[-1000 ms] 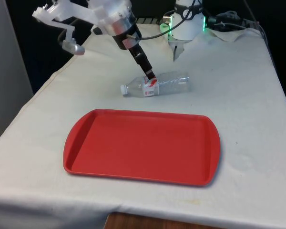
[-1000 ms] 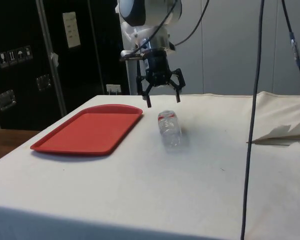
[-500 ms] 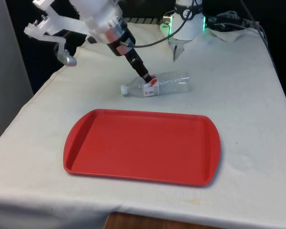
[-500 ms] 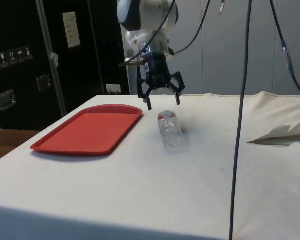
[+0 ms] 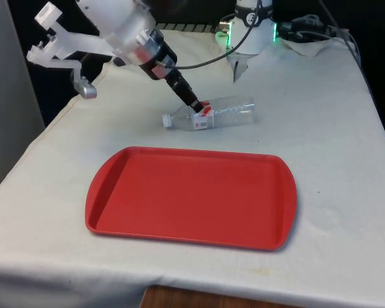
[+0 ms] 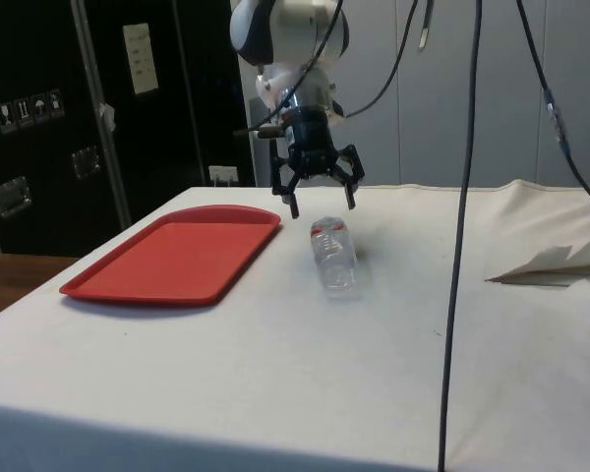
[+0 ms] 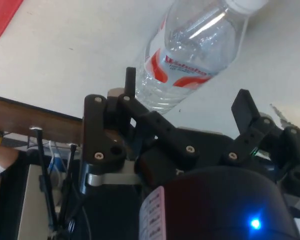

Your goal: Place the bottle upright on the tray.

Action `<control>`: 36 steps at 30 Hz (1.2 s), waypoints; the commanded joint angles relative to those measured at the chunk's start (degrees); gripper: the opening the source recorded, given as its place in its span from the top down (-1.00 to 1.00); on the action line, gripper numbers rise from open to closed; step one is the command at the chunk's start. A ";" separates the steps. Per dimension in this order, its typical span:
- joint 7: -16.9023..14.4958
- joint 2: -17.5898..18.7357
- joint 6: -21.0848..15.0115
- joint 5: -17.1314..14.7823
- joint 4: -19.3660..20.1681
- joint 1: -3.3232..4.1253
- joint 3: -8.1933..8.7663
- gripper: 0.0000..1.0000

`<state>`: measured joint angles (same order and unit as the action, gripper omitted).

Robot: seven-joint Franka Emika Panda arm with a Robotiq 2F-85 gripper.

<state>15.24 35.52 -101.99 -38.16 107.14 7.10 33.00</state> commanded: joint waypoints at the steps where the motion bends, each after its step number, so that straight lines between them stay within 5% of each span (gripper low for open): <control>1: -0.52 0.63 1.32 -0.57 -0.80 -0.74 -0.29 -1.00; 11: -2.69 3.27 4.47 -2.92 -3.04 -0.74 1.26 -1.00; 36: -1.83 6.82 4.01 -3.55 -5.10 -0.69 1.55 -1.00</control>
<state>13.41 42.06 -97.98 -41.37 102.33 6.65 34.78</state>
